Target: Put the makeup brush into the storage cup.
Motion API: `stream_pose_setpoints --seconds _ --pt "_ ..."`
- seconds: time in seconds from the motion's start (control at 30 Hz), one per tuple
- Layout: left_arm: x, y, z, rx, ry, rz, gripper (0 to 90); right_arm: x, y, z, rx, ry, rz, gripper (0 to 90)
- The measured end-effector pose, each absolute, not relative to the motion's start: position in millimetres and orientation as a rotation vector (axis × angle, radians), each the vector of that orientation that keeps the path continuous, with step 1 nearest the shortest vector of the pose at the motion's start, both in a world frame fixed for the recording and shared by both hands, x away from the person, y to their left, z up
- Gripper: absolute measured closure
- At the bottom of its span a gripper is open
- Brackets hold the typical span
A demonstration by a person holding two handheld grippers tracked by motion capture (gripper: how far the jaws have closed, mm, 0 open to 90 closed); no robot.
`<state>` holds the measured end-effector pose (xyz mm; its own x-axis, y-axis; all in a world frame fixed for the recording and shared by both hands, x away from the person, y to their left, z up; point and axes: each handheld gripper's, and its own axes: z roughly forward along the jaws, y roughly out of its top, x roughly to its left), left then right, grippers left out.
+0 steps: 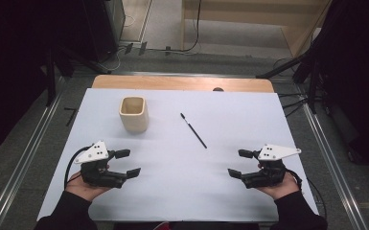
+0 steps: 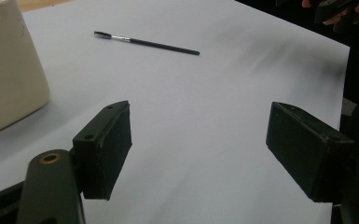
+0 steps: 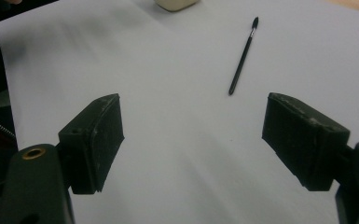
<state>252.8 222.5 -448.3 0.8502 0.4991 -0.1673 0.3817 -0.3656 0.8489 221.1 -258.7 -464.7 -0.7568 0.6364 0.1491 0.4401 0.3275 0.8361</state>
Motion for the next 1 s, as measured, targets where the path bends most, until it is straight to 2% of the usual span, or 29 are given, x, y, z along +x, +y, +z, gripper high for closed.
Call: stream_pose_setpoints --seconds 1.0 --pt "256.4 221.5 -453.2 2.026 0.661 0.123 22.6 226.9 -255.8 -467.3 1.026 2.376 1.37 21.7"
